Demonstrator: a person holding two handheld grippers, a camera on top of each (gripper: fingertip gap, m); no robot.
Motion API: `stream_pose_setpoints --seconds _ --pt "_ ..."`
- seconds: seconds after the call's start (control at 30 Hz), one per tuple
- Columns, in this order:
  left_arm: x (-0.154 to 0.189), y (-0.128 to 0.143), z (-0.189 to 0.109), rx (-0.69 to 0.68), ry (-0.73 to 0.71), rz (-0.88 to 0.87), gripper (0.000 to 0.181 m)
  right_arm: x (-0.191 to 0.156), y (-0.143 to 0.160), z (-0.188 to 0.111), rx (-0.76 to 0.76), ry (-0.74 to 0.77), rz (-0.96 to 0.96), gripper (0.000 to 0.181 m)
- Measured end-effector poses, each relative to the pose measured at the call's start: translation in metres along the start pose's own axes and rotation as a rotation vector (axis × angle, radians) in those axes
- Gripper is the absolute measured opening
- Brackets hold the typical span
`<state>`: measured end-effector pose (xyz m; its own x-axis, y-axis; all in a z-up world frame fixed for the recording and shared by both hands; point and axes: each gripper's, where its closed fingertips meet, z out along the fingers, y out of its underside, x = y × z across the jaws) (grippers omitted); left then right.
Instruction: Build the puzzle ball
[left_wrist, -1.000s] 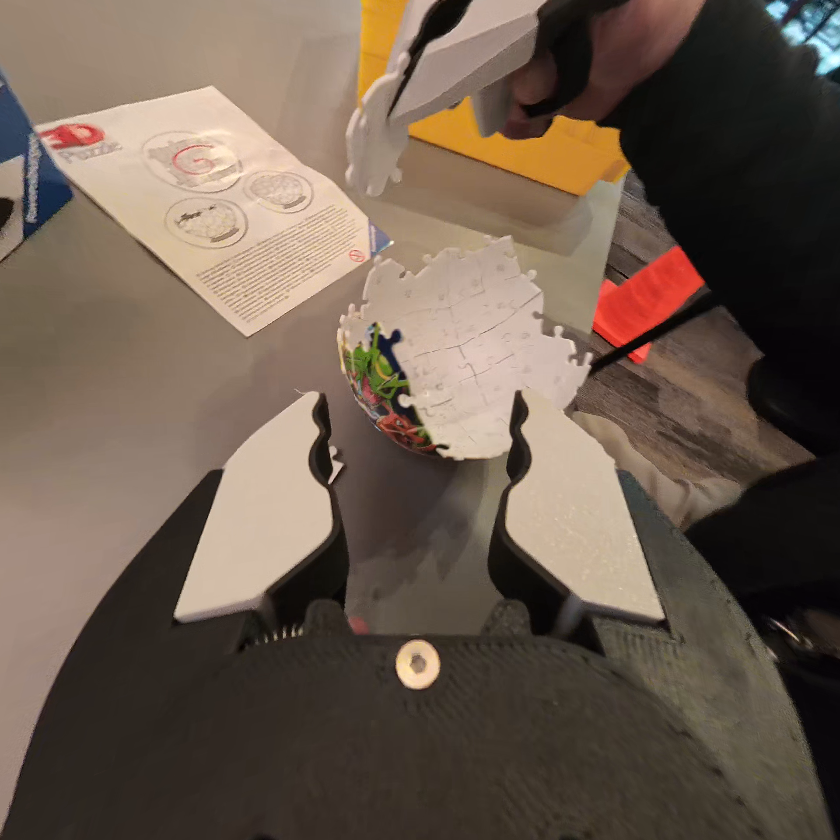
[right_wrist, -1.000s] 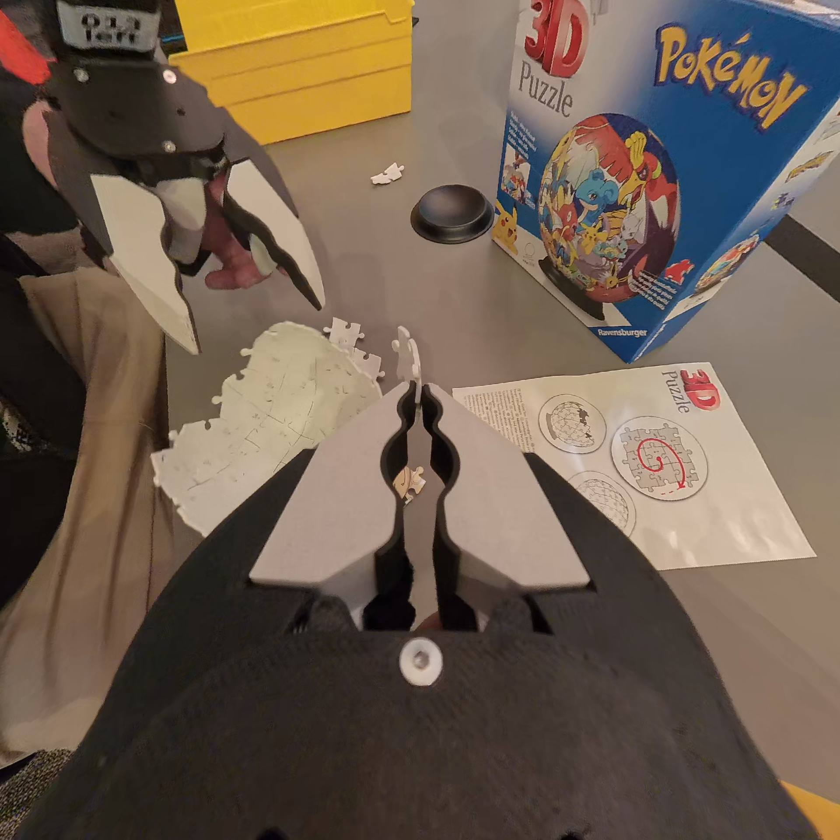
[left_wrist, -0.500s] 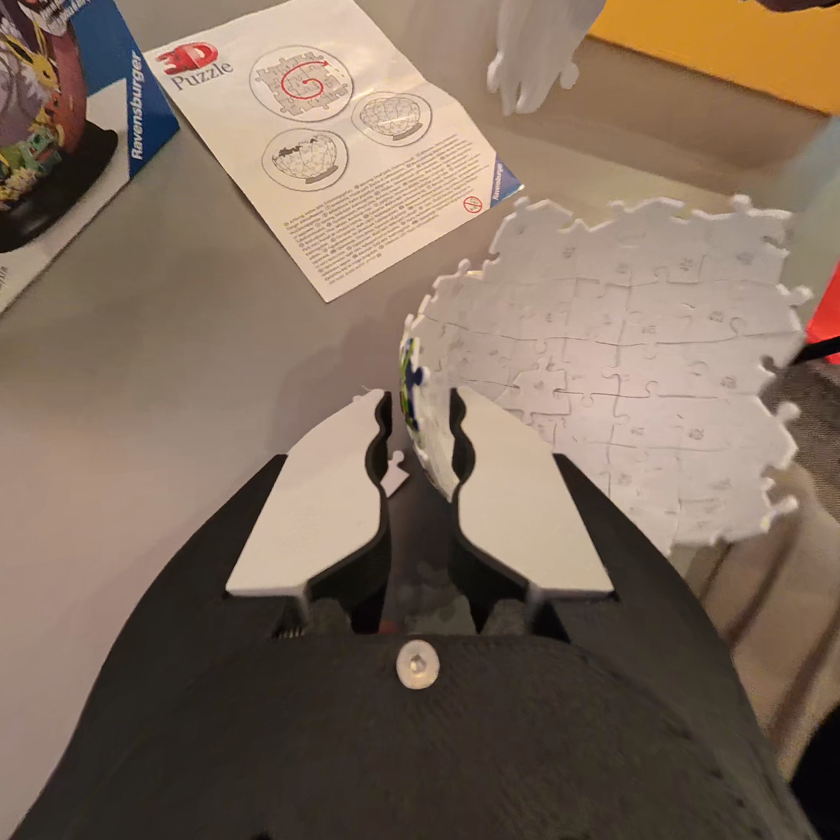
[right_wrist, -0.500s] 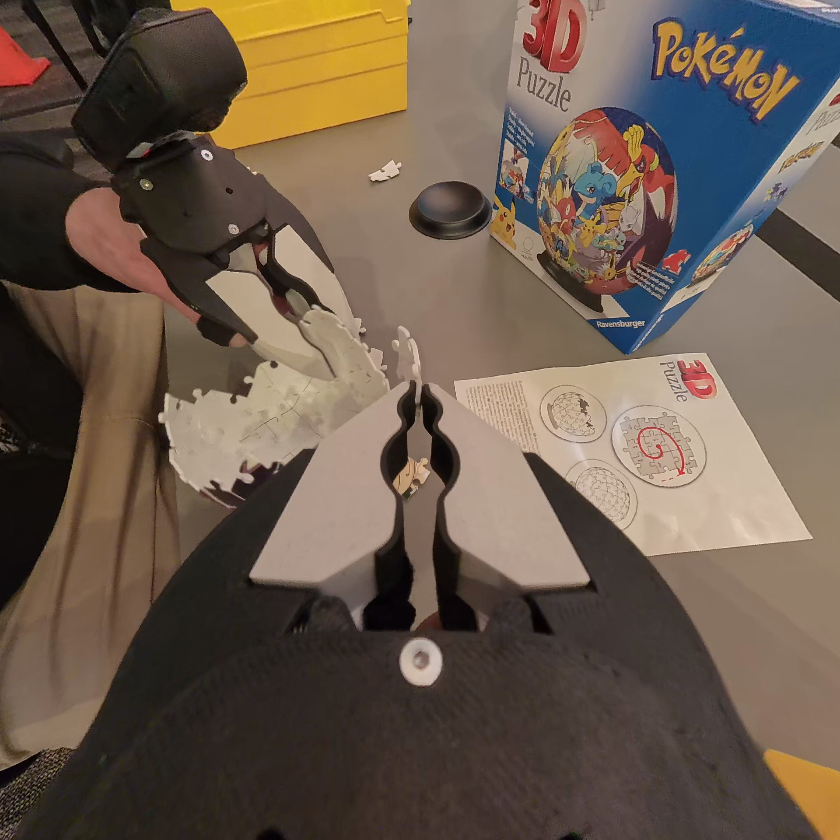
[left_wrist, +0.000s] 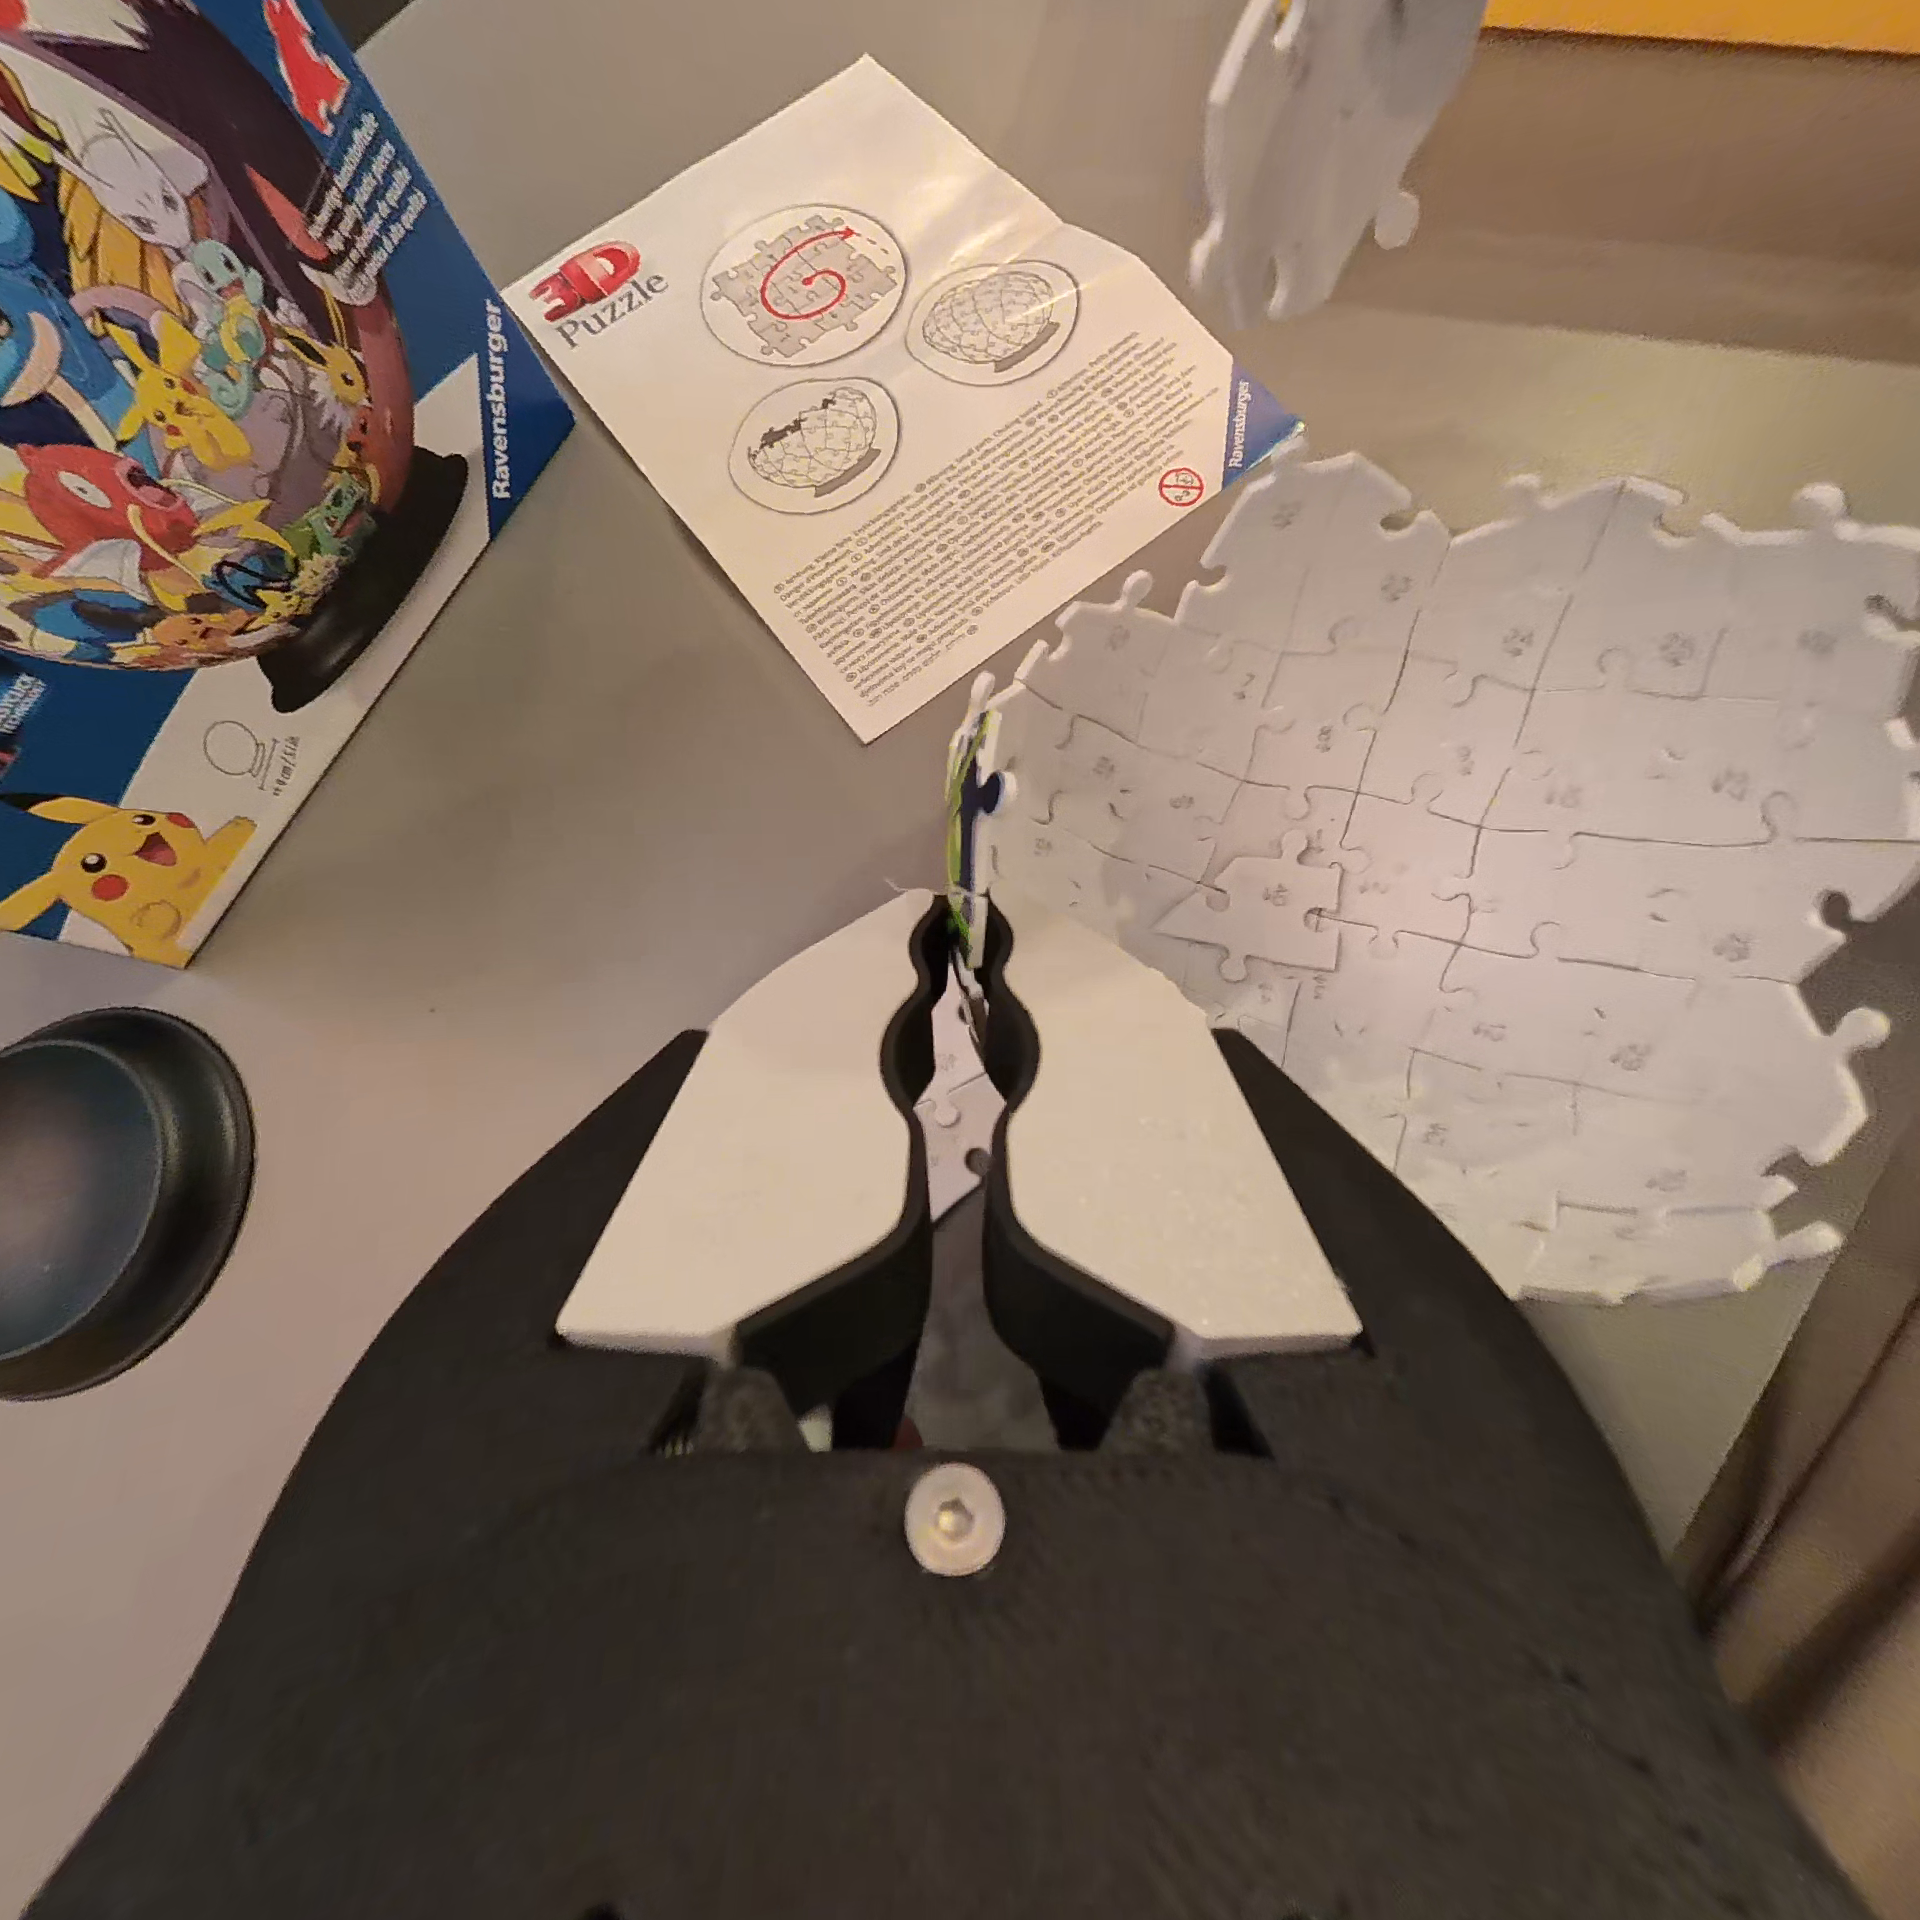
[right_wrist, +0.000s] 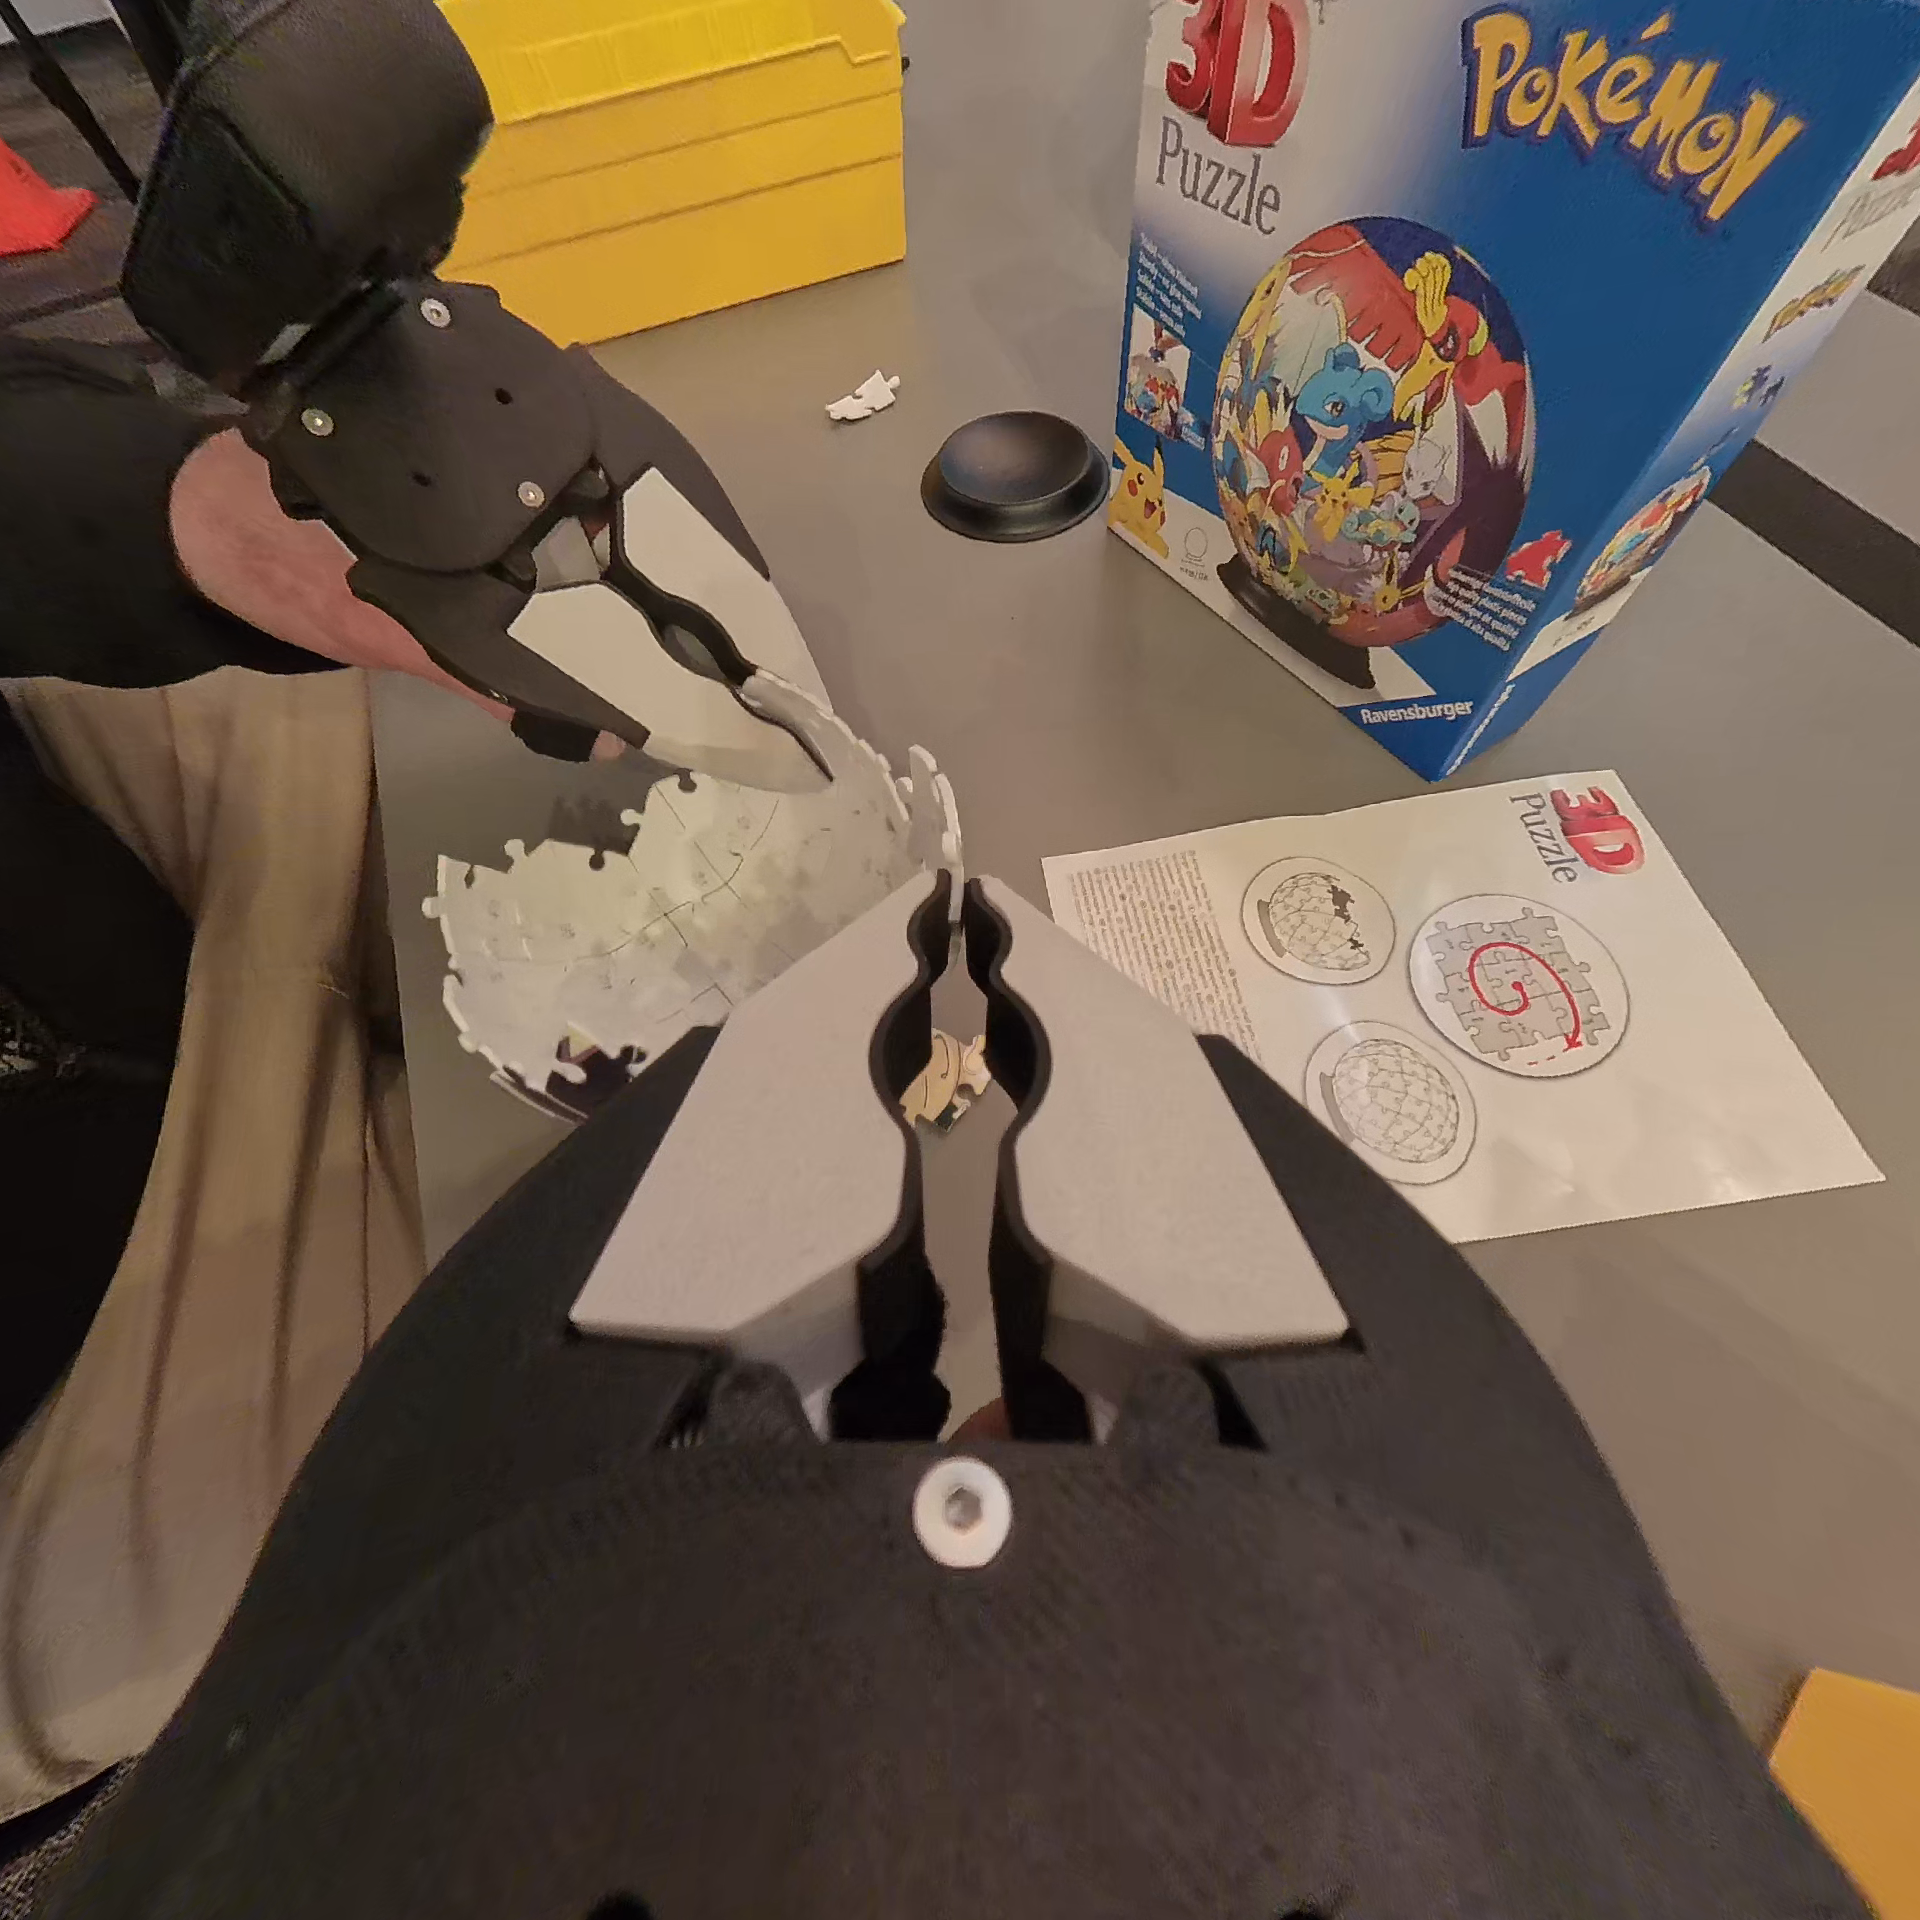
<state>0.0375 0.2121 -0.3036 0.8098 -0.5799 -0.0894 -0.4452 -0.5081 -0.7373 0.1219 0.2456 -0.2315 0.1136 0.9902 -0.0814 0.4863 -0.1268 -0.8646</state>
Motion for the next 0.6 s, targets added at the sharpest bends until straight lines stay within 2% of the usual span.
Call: stream_pose_setpoints --seconds 0.6 --pt "-0.012 0.0 -0.002 0.045 0.012 -0.008 0.003 0.003 0.0 0.003 0.014 0.017 0.043 0.0"
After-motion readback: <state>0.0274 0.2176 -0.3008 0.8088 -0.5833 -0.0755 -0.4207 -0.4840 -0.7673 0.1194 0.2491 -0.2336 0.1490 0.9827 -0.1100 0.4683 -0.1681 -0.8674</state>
